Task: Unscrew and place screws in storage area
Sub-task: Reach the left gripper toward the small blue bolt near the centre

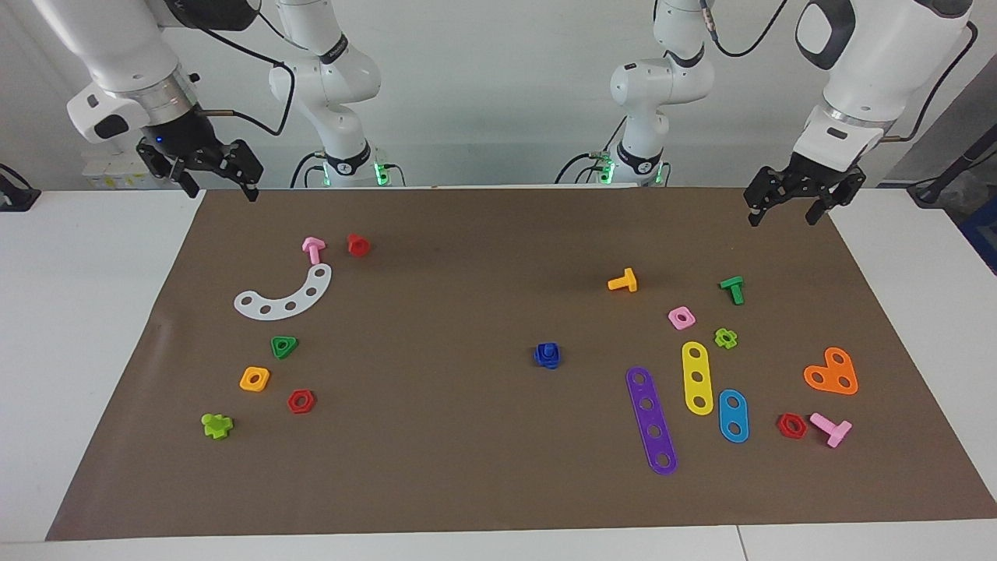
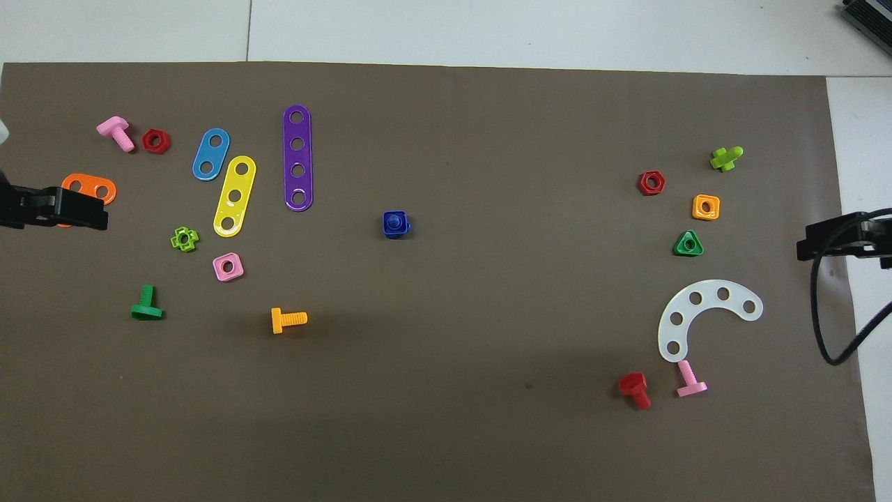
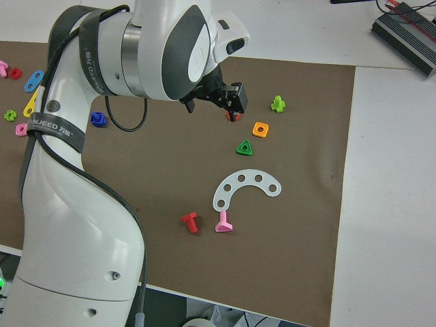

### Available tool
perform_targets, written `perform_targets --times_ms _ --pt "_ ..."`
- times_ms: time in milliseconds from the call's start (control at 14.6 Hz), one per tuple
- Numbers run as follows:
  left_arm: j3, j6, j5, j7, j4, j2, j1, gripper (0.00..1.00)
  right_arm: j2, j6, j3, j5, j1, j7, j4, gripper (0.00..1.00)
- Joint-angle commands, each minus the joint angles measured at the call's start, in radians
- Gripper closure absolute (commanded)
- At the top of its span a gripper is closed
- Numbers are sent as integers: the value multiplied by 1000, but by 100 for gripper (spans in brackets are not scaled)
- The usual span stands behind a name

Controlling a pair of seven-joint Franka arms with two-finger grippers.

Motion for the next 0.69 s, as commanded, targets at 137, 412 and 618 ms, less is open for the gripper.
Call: perform_targets --times_ms 137,412,618 --pt "4 -2 24 -10 -32 -25 -14 0 -17 -4 2 -7 -1 -4 -14 0" --pt "3 76 24 -32 -81 -15 -75 1 -17 -4 1 -7 -1 -4 -14 0" --pt "1 155 -63 -124 -101 36 -137 9 -16 -4 1 -7 -1 -4 -14 0"
